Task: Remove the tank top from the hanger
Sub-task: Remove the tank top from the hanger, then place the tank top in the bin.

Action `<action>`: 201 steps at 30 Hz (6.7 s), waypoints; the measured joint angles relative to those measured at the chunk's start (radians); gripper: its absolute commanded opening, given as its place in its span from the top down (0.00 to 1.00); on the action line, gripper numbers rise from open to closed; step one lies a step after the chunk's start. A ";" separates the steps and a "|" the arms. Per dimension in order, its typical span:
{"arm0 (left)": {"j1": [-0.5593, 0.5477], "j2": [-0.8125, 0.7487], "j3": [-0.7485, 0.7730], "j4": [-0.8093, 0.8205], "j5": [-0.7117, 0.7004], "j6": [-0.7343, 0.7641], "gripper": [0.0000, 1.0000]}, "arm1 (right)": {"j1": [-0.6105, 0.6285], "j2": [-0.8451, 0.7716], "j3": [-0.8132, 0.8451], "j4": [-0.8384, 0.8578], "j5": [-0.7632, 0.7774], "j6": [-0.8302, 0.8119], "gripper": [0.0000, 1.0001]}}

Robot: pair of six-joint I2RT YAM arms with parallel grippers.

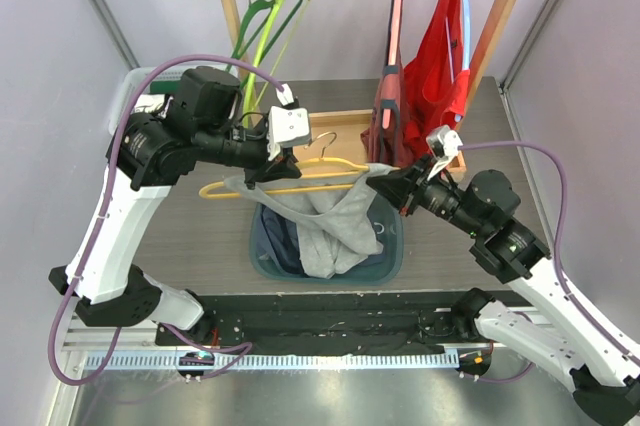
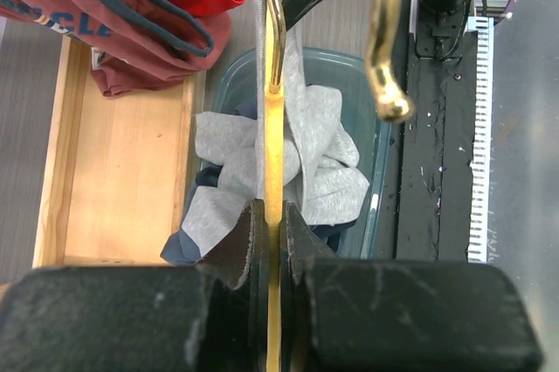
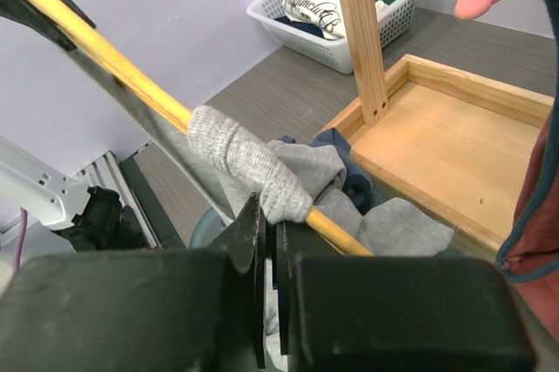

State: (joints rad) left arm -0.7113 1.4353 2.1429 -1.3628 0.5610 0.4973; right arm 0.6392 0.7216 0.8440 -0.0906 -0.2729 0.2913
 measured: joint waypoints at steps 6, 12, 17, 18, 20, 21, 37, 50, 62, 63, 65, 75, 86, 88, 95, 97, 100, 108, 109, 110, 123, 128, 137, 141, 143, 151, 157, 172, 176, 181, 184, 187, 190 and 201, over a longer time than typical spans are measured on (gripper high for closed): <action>0.000 -0.006 -0.023 0.002 -0.016 0.010 1.00 | 0.000 -0.084 0.037 -0.048 0.013 -0.001 0.99; 0.000 -0.019 -0.069 0.000 -0.045 0.016 1.00 | 0.000 -0.176 0.058 -0.066 0.160 -0.002 0.99; 0.000 -0.029 -0.060 0.000 -0.046 0.015 1.00 | 0.000 -0.122 0.069 -0.137 0.309 -0.007 0.99; 0.000 -0.031 -0.052 0.000 -0.046 0.015 1.00 | 0.000 -0.103 0.069 -0.158 0.341 -0.008 0.99; 0.000 -0.037 -0.037 -0.001 -0.047 0.016 1.00 | 0.000 -0.070 0.069 -0.201 0.400 -0.008 0.99; 0.000 -0.040 -0.031 -0.001 -0.048 0.018 1.00 | 0.001 -0.058 0.069 -0.217 0.429 -0.008 0.99; 0.000 -0.090 -0.016 -0.003 -0.076 0.063 1.00 | 0.000 -0.037 0.127 -0.382 0.687 -0.005 0.99; 0.000 -0.082 0.063 -0.005 -0.052 0.059 1.00 | 0.000 -0.016 0.131 -0.420 0.473 -0.077 0.31; 0.000 -0.010 0.060 -0.008 -0.021 0.051 1.00 | 0.000 -0.026 0.393 -0.582 -0.058 -0.304 0.31; 0.000 -0.008 0.060 -0.008 -0.014 0.051 1.00 | 0.000 -0.023 0.409 -0.591 -0.073 -0.319 0.31; 0.000 -0.005 0.060 -0.008 0.010 0.053 1.00 | 0.000 -0.018 0.440 -0.592 -0.104 -0.350 0.31; 0.000 -0.002 0.042 -0.008 0.158 0.080 1.00 | 0.000 0.123 0.506 -0.544 -0.233 -0.451 0.32; 0.000 -0.002 -0.008 -0.008 0.207 0.094 1.00 | -0.001 0.226 0.516 -0.500 -0.350 -0.461 0.75; 0.000 -0.002 -0.008 -0.006 0.201 0.092 1.00 | 0.000 0.229 0.516 -0.500 -0.370 -0.458 0.92; 0.001 0.001 0.006 -0.003 0.155 0.039 0.71 | 0.005 0.222 0.515 -0.504 -0.415 -0.453 0.99; -0.002 0.000 0.006 0.013 0.109 0.003 0.47 | 0.006 0.216 0.514 -0.505 -0.409 -0.439 0.99; -0.003 -0.002 -0.003 0.060 -0.040 -0.083 0.32 | 0.000 0.195 0.509 -0.504 -0.375 -0.414 0.99; -0.010 -0.004 0.001 0.173 -0.311 -0.245 0.22 | -0.006 0.098 0.479 -0.511 -0.251 -0.352 0.99; -0.011 -0.005 0.008 0.181 -0.337 -0.257 0.24 | -0.006 0.090 0.479 -0.510 -0.234 -0.345 0.99; -0.012 -0.005 0.013 0.185 -0.353 -0.261 0.25 | -0.006 0.080 0.479 -0.516 -0.219 -0.340 0.99; -0.006 -0.034 -0.010 0.192 -0.374 -0.298 0.41 | -0.006 0.065 0.480 -0.535 -0.154 -0.315 0.99; -0.006 -0.034 -0.017 0.191 -0.360 -0.304 0.20 | -0.006 0.072 0.480 -0.543 -0.130 -0.315 0.99; -0.006 -0.062 -0.093 0.208 -0.287 -0.337 0.32 | -0.006 0.078 0.480 -0.563 -0.077 -0.317 0.99; -0.006 -0.083 -0.205 0.218 -0.280 -0.372 0.34 | -0.006 0.084 0.480 -0.562 -0.077 -0.315 0.99; -0.008 -0.080 -0.238 0.224 -0.286 -0.390 0.33 | -0.006 0.085 0.480 -0.561 -0.077 -0.315 0.99; -0.039 -0.040 -0.248 0.261 -0.359 -0.442 0.39 | -0.006 0.090 0.480 -0.552 -0.091 -0.306 0.99; -0.043 -0.013 -0.232 0.275 -0.410 -0.461 0.81 | -0.006 0.076 0.472 -0.544 -0.093 -0.286 0.99; -0.044 0.006 -0.034 0.258 -0.520 -0.415 1.00 | -0.006 0.026 0.470 -0.613 -0.063 -0.284 0.99; -0.044 0.006 -0.005 0.266 -0.578 -0.405 1.00 | -0.006 0.003 0.504 -0.723 -0.060 -0.284 0.99; -0.043 0.017 -0.006 0.265 -0.616 -0.402 1.00 | -0.006 -0.050 0.583 -0.853 -0.027 -0.278 0.99; -0.041 0.016 -0.010 0.261 -0.583 -0.386 1.00 | -0.006 -0.104 0.641 -0.915 0.026 -0.277 0.99; -0.039 -0.010 -0.067 0.254 -0.488 -0.364 1.00 | -0.006 -0.154 0.719 -0.940 0.088 -0.280 0.99; -0.039 -0.050 -0.167 0.233 -0.399 -0.347 1.00 | -0.005 -0.175 0.764 -0.938 0.119 -0.289 0.99; -0.048 -0.192 -0.719 0.318 -0.443 -0.299 1.00 | -0.005 0.040 0.732 -0.780 0.209 -0.239 0.99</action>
State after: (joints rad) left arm -0.7597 1.2438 1.4235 -1.0447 0.1181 0.1986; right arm 0.6342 0.7620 1.5757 -0.8703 -0.0635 0.0525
